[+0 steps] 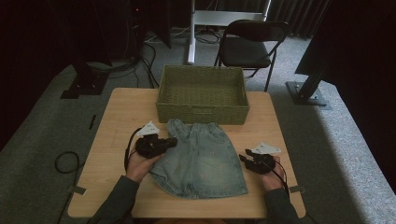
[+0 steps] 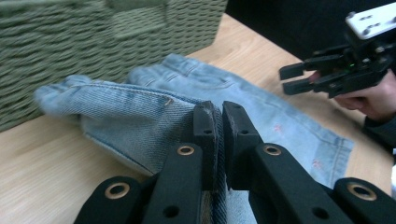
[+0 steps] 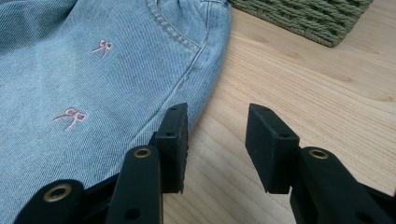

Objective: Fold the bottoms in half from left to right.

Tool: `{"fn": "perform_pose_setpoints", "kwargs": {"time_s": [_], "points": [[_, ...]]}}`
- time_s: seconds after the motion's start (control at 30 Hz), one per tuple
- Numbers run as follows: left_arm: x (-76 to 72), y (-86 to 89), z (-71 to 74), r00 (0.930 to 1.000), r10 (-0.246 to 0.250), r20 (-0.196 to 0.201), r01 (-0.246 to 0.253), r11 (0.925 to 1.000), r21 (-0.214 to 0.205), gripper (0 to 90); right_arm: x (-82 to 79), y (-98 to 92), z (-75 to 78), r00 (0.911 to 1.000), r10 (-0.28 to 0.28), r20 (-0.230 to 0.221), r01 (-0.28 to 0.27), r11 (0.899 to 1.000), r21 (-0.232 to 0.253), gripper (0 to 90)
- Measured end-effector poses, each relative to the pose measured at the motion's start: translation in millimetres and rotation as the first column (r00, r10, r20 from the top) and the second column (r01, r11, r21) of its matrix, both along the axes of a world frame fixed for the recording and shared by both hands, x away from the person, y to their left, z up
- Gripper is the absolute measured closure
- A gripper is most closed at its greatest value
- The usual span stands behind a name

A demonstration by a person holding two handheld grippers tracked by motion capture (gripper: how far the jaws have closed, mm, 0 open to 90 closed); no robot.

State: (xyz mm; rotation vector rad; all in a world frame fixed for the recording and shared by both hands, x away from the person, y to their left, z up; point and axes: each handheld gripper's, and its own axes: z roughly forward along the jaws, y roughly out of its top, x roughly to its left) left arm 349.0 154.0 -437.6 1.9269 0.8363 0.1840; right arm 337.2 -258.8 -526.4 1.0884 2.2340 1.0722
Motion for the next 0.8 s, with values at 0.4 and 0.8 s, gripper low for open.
{"fn": "perform_pose_setpoints", "kwargs": {"time_s": [0.4,0.8], "points": [[5.4,-77.8,15.8,0.9863,-0.164,0.017,0.163,0.9851,0.055,85.6,-0.2,1.0,-0.1,1.0000,0.002,0.001,-0.002,1.000,-0.003,59.8],[16.5,-137.7,-2.2,0.9661,-0.254,-0.048,0.257,0.9611,0.100,83.8,-1.0,1.3,0.8,1.0000,-0.002,0.006,0.002,1.000,-0.019,59.9]]}}
